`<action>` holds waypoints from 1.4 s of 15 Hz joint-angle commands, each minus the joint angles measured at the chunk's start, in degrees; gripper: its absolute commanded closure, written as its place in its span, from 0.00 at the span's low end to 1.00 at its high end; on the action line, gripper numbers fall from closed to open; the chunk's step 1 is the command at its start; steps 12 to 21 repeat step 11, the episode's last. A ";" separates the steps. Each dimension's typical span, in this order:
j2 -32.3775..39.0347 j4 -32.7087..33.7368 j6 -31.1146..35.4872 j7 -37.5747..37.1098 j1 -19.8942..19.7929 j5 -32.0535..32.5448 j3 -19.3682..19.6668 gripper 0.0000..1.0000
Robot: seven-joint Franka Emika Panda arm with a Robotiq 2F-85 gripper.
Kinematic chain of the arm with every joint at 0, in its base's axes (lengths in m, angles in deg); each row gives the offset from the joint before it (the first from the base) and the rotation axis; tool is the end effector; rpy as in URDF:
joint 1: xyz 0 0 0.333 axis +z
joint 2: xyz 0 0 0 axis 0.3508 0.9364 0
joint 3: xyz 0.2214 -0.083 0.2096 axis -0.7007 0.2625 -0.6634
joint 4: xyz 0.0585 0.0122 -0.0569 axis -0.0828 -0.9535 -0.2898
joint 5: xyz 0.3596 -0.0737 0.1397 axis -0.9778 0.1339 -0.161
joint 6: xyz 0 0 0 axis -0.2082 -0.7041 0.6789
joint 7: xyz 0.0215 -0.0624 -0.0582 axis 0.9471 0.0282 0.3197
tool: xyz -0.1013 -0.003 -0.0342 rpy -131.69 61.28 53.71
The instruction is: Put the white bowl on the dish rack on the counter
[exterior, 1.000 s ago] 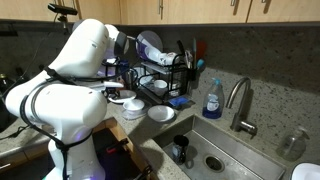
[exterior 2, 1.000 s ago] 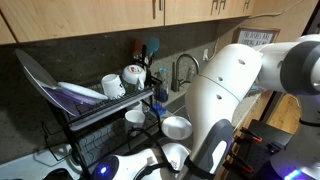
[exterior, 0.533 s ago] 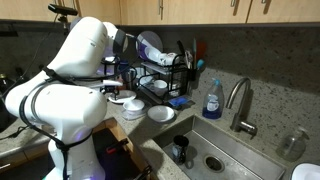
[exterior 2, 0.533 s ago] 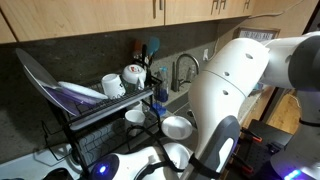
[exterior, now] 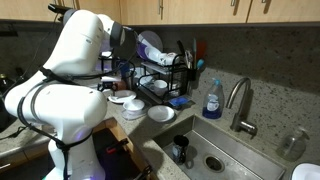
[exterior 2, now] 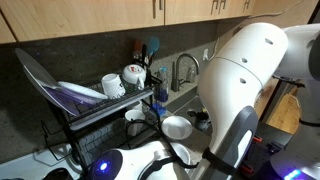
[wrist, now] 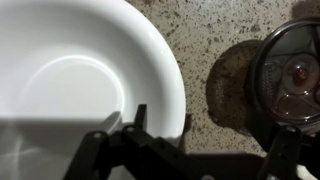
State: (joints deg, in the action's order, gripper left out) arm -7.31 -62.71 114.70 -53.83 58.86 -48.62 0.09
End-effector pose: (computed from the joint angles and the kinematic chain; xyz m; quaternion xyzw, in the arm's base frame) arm 0.3477 0.5646 0.1952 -0.7698 -0.6335 0.0733 0.0259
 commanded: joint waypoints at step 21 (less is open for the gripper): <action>-4.88 -2.55 0.25 0.40 -1.17 -0.22 0.21 0.00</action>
